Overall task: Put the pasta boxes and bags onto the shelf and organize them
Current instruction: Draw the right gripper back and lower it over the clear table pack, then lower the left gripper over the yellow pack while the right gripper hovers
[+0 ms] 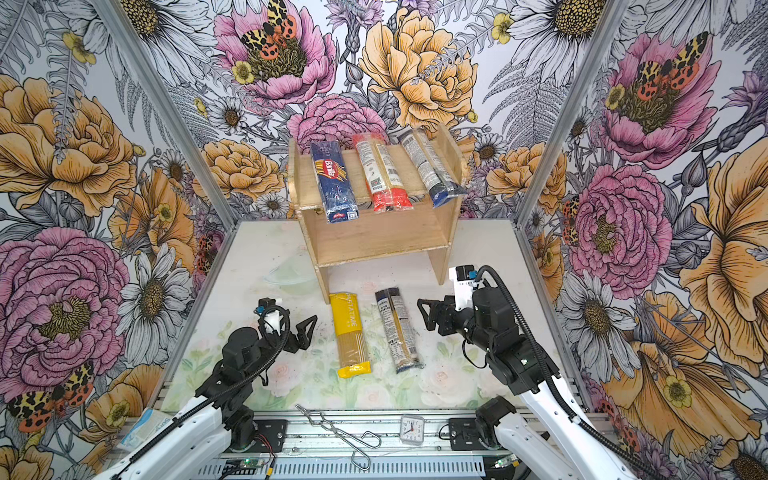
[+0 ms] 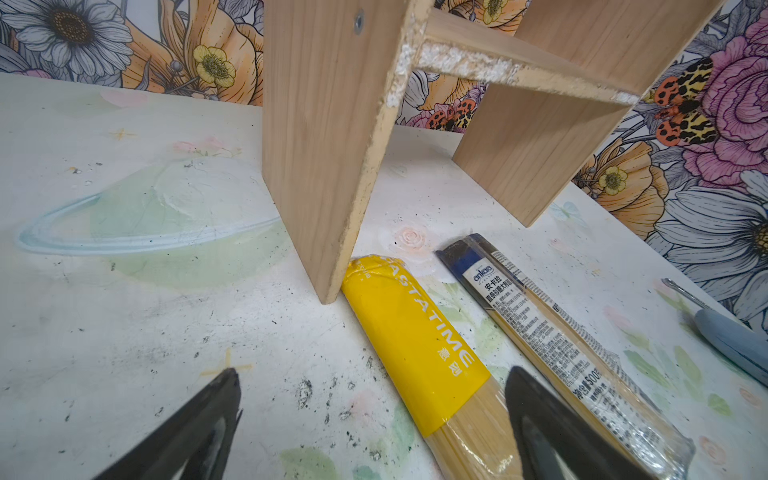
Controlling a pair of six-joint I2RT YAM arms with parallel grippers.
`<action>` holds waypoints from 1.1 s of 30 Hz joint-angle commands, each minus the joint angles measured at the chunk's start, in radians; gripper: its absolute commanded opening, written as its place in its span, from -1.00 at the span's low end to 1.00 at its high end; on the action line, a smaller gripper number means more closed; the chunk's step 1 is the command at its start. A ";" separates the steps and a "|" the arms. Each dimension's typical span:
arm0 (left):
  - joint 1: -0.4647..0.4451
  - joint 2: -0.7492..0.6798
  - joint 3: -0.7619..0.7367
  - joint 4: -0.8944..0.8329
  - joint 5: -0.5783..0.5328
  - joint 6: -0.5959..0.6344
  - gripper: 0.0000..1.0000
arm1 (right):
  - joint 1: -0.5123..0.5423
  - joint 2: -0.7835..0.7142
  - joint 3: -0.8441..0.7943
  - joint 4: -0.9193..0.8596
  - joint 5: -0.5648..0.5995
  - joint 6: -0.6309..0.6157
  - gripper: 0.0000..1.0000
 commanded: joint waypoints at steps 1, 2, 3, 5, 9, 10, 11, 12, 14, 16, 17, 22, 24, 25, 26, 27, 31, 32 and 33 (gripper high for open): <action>0.003 0.018 0.015 0.001 -0.009 -0.019 0.98 | 0.007 -0.047 -0.062 0.047 0.017 0.083 0.70; 0.001 0.025 0.020 0.001 -0.012 -0.021 0.97 | 0.009 -0.050 -0.085 0.048 0.016 0.090 0.70; -0.001 0.034 0.025 0.001 -0.016 -0.022 0.97 | 0.010 -0.050 -0.106 0.052 0.014 0.100 0.70; -0.009 0.050 0.034 0.001 -0.023 -0.025 0.98 | 0.013 -0.044 -0.146 0.064 0.004 0.110 0.69; -0.025 0.087 0.052 0.003 -0.037 -0.024 0.98 | 0.021 -0.017 -0.214 0.087 -0.003 0.118 0.69; -0.030 0.098 0.055 0.005 -0.041 -0.025 0.98 | 0.022 -0.013 -0.228 0.095 -0.006 0.118 0.69; -0.035 0.107 0.057 0.012 -0.040 -0.032 0.98 | 0.024 -0.008 -0.242 0.104 -0.008 0.118 0.69; -0.042 0.119 0.060 0.021 -0.040 -0.040 0.98 | 0.025 -0.002 -0.256 0.114 -0.008 0.119 0.70; -0.064 0.139 0.060 0.032 -0.052 -0.050 0.98 | 0.027 0.006 -0.283 0.138 -0.011 0.117 0.71; -0.090 0.161 0.063 0.035 -0.079 -0.056 0.97 | 0.029 0.018 -0.307 0.162 -0.015 0.112 0.73; -0.101 0.171 0.066 0.034 -0.089 -0.062 0.98 | 0.029 0.027 -0.318 0.171 -0.014 0.109 0.73; -0.171 0.219 0.072 0.045 -0.155 -0.100 0.97 | 0.031 0.117 -0.350 0.223 -0.024 0.079 0.74; -0.198 0.241 0.073 0.053 -0.180 -0.112 0.98 | 0.031 0.160 -0.353 0.244 -0.033 0.068 0.74; -0.212 0.256 0.072 0.058 -0.189 -0.118 0.98 | 0.030 0.181 -0.353 0.257 -0.041 0.063 0.74; -0.226 0.271 0.076 0.061 -0.197 -0.125 0.98 | 0.032 0.197 -0.355 0.272 -0.046 0.061 0.74; -0.242 0.287 0.079 0.063 -0.206 -0.130 0.97 | 0.032 0.212 -0.356 0.287 -0.049 0.061 0.74; -0.312 0.344 0.092 0.077 -0.254 -0.145 0.98 | 0.033 0.253 -0.369 0.350 -0.060 0.071 0.74; -0.337 0.362 0.104 0.073 -0.275 -0.145 0.97 | 0.035 0.263 -0.371 0.362 -0.060 0.074 0.74; -0.354 0.379 0.115 0.057 -0.292 -0.154 0.98 | 0.035 0.271 -0.372 0.370 -0.060 0.078 0.74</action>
